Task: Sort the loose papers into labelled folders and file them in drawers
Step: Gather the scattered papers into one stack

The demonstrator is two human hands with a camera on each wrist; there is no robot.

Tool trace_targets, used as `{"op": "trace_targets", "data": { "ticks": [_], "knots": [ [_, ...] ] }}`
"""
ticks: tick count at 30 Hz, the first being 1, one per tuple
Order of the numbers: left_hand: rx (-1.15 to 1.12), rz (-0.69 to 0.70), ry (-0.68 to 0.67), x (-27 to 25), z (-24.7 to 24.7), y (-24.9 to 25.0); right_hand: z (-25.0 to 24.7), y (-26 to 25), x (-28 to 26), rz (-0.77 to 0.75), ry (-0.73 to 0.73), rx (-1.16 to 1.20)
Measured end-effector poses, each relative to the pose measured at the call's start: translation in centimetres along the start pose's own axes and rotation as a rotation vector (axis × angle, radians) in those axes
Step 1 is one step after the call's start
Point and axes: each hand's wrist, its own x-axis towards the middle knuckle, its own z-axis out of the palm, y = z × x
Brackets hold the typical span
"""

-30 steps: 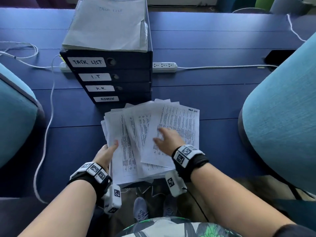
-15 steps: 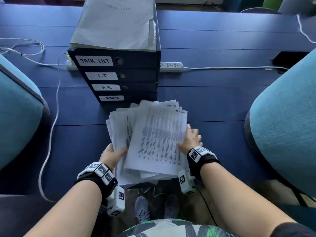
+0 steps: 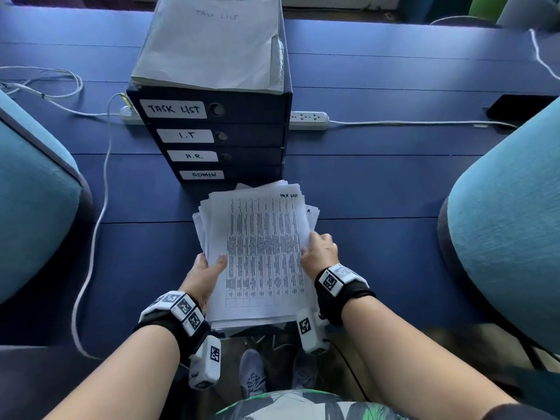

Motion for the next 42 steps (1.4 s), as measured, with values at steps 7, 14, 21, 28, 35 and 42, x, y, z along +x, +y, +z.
{"op": "trace_targets", "data": {
  "ticks": [7,14,21,28,35,42],
  "knots": [
    [-0.224,0.181,0.068,-3.1,-0.9,2.3,-1.0,1.5,0.6,-0.008,0.042,0.079],
    [-0.245,0.148,0.189,-3.3,-6.1,1.6,-1.7,1.5,1.2,0.073,0.073,0.198],
    [-0.205,0.07,0.151,-2.9,-5.4,0.8,1.0,-0.4,0.3,0.126,0.014,0.338],
    [-0.177,0.0,0.054,-3.2,-2.6,0.9,1.1,-0.8,0.0,0.157,-0.109,0.432],
    [-0.187,0.014,0.04,-4.1,-2.6,1.0,0.9,-0.5,-0.4,0.264,-0.113,0.683],
    [-0.298,0.149,0.134,-4.5,-4.5,1.8,-2.6,1.3,-0.3,0.143,0.144,0.292]
  ]
}}
